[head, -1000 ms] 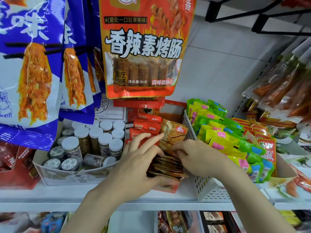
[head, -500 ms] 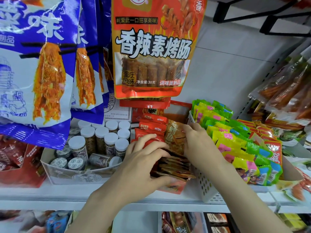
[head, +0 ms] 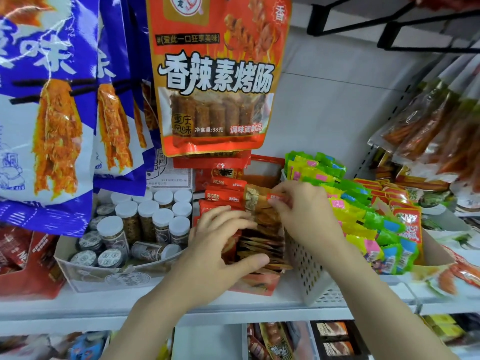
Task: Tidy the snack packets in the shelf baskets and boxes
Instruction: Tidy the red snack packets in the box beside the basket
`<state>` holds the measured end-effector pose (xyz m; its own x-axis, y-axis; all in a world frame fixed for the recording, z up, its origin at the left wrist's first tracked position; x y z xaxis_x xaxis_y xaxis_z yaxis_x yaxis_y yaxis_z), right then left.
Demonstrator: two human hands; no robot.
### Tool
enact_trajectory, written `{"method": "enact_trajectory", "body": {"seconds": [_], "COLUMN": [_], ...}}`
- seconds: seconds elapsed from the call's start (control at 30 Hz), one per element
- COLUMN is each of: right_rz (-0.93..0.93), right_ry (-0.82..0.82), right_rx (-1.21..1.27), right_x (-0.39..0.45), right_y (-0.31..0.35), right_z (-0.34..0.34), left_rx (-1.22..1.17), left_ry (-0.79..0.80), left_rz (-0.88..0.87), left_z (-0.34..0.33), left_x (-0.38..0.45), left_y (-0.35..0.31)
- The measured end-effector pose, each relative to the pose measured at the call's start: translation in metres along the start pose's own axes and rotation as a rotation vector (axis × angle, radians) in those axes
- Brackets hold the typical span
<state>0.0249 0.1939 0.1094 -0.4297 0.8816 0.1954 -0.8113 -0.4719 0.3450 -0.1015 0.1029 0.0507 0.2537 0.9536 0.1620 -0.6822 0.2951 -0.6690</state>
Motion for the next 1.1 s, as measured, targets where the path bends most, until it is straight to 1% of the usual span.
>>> {"method": "enact_trajectory", "body": {"seconds": [0.07, 0.17, 0.23, 0.3, 0.33, 0.4, 0.47, 0.5, 0.63, 0.77, 0.93, 1.1], "right_rz": [0.029, 0.06, 0.051, 0.03, 0.018, -0.008, -0.031, -0.044, -0.132, -0.166, -0.155, -0.145], "right_ry": [-0.048, -0.063, -0.033, -0.008, -0.002, 0.016, 0.045, 0.051, 0.047, 0.072, 0.101, 0.119], "right_rx": [0.156, 0.437, 0.624, 0.768, 0.833, 0.962, 1.096, 1.153, 1.223, 1.26, 1.256, 1.257], "right_x": [-0.005, -0.01, -0.011, -0.012, -0.012, -0.013, -0.012, -0.012, -0.012, -0.012, -0.013, -0.012], "right_y": [0.005, 0.01, 0.011, 0.01, 0.008, 0.005, 0.002, 0.0, -0.013, -0.018, -0.018, -0.016], "right_z": [0.023, 0.045, 0.048, 0.047, 0.046, 0.042, 0.038, 0.036, 0.029, 0.025, 0.022, 0.02], "left_rx": [-0.148, -0.388, -0.54, -0.644, -0.658, -0.614, -0.578, -0.597, -0.733, -0.826, -0.824, -0.824], "left_ry": [-0.084, -0.215, -0.246, -0.253, -0.251, -0.234, -0.198, -0.187, -0.109, -0.04, -0.007, -0.019], "left_rz": [0.008, 0.077, 0.088, 0.086, 0.099, 0.13, 0.136, 0.132, 0.128, 0.132, 0.141, 0.135], "left_z": [0.007, 0.017, 0.018, 0.016, 0.016, 0.014, 0.013, 0.012, 0.008, 0.005, 0.005, 0.008], "left_x": [0.0, -0.001, 0.001, 0.004, 0.004, 0.004, 0.003, 0.003, 0.001, 0.0, -0.003, -0.005], "left_y": [0.001, 0.01, 0.014, 0.014, 0.015, 0.015, 0.013, 0.012, 0.011, 0.011, 0.01, 0.009]}}
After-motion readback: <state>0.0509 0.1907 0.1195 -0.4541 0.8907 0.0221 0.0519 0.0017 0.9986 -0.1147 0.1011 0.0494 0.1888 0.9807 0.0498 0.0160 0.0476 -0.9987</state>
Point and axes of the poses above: each hand's wrist, its own x-axis towards the middle knuckle, its own z-axis out of the back of the hand, y = z × x, the point moved 9 cm from there along x, towards the middle knuckle, and after that the axes turned 15 degrees about y, right-handed, at the moved point
